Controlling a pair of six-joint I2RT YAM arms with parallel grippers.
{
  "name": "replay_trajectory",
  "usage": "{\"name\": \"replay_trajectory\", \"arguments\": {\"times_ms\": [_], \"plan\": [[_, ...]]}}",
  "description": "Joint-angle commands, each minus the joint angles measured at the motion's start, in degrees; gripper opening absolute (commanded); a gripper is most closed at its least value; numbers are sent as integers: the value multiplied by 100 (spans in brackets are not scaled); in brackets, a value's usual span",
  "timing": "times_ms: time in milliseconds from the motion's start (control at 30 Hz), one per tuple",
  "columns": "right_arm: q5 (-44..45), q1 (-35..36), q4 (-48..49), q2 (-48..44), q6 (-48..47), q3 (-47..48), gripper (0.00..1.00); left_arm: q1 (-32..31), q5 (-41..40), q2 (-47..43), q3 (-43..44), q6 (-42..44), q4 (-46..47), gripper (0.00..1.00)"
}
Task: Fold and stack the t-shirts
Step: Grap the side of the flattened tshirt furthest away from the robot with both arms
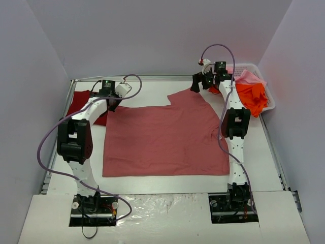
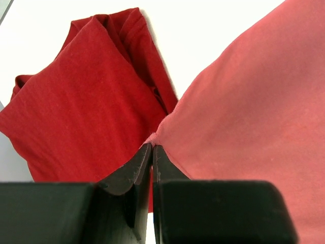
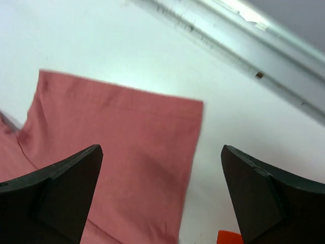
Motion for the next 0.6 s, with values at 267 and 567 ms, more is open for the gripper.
{"name": "replay_trajectory", "arguments": {"times_ms": [267, 567], "plan": [[-181, -99, 1387, 919, 1859, 643, 100, -31, -193, 103, 44, -23, -22, 2], [-463, -161, 1634, 1183, 2431, 679, 100, -102, -245, 85, 9, -14, -5, 2]]}}
